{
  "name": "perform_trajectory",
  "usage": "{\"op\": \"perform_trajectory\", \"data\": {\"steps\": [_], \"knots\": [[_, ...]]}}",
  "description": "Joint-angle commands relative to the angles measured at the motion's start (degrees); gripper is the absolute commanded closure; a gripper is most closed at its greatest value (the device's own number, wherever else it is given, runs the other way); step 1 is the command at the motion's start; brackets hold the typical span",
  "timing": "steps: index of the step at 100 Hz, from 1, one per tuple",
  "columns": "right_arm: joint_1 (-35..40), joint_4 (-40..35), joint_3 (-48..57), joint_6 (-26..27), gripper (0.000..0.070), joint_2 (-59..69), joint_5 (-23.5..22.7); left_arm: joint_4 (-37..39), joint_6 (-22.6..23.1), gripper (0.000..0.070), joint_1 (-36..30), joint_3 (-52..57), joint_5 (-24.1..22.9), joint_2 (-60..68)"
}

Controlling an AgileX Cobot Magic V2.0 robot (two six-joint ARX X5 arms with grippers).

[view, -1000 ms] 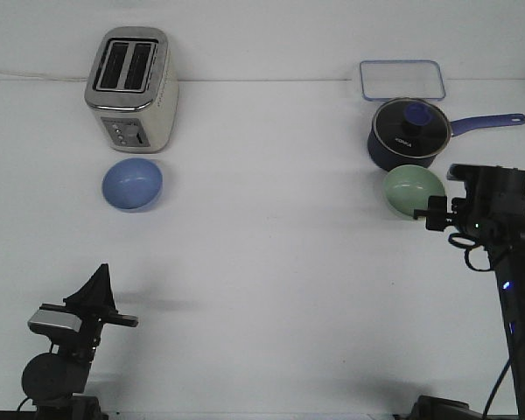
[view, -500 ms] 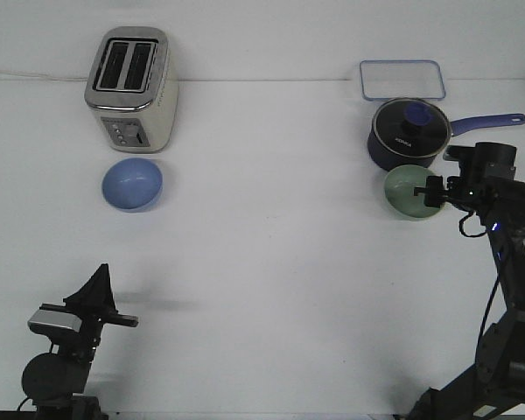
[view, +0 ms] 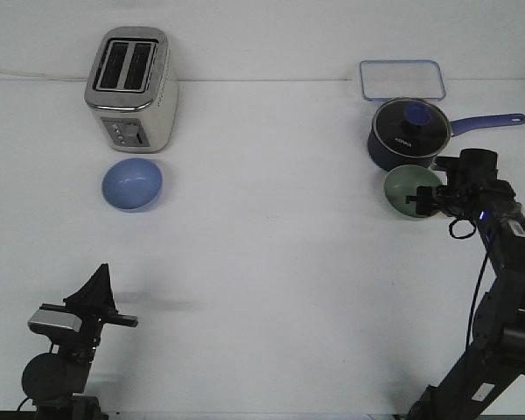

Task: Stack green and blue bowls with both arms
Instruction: 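Close the right gripper on the green bowl's rim, then drag the green bowl with the right gripper toward the table center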

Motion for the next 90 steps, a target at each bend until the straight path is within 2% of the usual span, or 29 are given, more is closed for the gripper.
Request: {"op": "perform_trajectory", "data": {"steps": [1, 12, 39, 70, 90], "knots": [[-0.2, 0.4, 1.3, -0.7, 0.0506, 1.1, -0.2, 0.6, 0.1, 0.0690, 0.1, -1.1, 0.0, -0.1], [-0.3, 0.4, 1.3, -0.7, 0.0700, 1.1, -0.2, 0.6, 0.1, 0.0690, 0.1, -1.1, 0.0, -0.1], [-0.3, -1.7, 2.5, 0.2, 0.0700, 0.7, -0.9, 0.6, 0.1, 0.0690, 0.1, -1.1, 0.0, -0.1], [1.1, -6.7, 3.1, 2.0, 0.0700, -5.7, -9.4, 0.6, 0.1, 0.0690, 0.1, -1.1, 0.0, -0.1], [6.2, -9.9, 3.1, 3.2, 0.0700, -9.7, -13.6, 0.6, 0.1, 0.0690, 0.1, -1.1, 0.0, -0.1]]}}
